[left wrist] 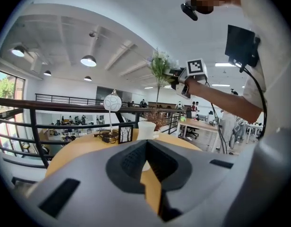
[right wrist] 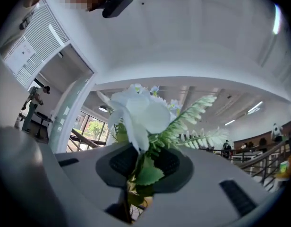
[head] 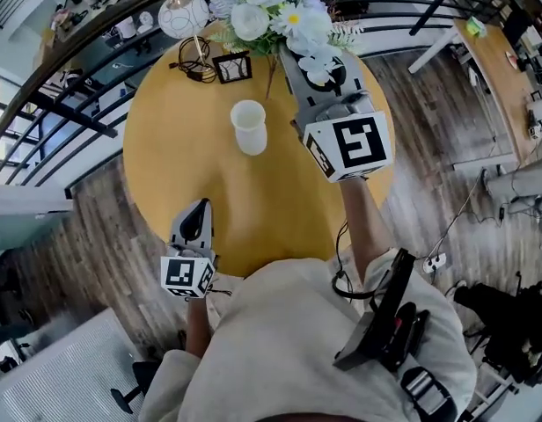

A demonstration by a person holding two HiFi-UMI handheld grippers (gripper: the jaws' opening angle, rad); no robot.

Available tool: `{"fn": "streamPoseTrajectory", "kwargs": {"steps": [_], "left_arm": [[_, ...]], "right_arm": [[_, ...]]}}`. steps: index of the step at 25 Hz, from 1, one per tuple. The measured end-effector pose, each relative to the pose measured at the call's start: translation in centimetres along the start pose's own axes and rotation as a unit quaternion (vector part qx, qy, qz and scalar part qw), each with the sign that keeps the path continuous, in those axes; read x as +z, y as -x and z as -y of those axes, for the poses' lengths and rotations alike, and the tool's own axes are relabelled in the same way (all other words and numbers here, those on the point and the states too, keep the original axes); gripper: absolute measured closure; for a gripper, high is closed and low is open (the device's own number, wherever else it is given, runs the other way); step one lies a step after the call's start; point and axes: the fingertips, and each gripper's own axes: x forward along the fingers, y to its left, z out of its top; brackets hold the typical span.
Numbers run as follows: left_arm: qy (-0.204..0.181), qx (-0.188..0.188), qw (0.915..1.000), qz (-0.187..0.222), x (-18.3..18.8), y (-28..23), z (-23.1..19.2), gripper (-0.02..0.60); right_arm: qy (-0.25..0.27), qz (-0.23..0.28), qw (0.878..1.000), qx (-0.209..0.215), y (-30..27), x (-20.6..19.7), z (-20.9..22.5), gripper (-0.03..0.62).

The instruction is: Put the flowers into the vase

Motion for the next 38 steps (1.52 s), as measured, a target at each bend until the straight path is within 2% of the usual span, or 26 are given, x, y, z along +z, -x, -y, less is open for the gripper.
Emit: {"fn": "streamPoseTrajectory", "kwargs": {"steps": [4,10,17,21,27,29,31,33,38], "left_arm": [[0.007,0.031,0.9995,-0.001,-0.3,1.6,-1.4,0.575],[0.026,0.070,0.9971,-0.014,-1.3,3.3,-2.2,0.575],[0.030,0.068,0.9969,-0.025,-2.1,3.1,-2.1,0.575],[0.025,0.053,0.9981,-0.021,-1.6,1.9,-1.5,0.575],[0.021,0.036,0.9990,-0.014,-1.0,0.5,-0.9,0.575],[0.021,0.034,0.9991,-0.013,-1.0,0.4,-0.9,0.575],[0.021,0.034,0.9991,-0.014,-1.0,0.4,-0.9,0.575],[0.019,0.035,0.9991,-0.015,-1.0,0.5,-0.9,0.575],[0.021,0.037,0.9990,-0.014,-1.1,0.8,-0.6,0.575]], "right_arm": [[0.000,-0.004,0.999,0.032,-2.2,-2.1,-3.2,0.507],[-0.010,-0.046,0.996,0.076,-2.4,-9.2,-6.8,0.507],[-0.016,-0.095,0.992,0.087,0.5,-15.3,-9.4,0.505],[-0.007,-0.134,0.987,0.091,2.3,-17.9,-10.4,0.471],[-0.053,-0.192,0.976,0.092,4.5,-21.1,-11.2,0.375],[-0.063,-0.194,0.975,0.090,5.0,-21.6,-11.3,0.336],[-0.068,-0.197,0.974,0.085,5.2,-22.1,-11.1,0.260],[-0.074,-0.207,0.972,0.081,5.4,-23.0,-11.0,0.227],[-0.108,-0.256,0.958,0.066,8.1,-26.7,-11.1,0.227]]}}
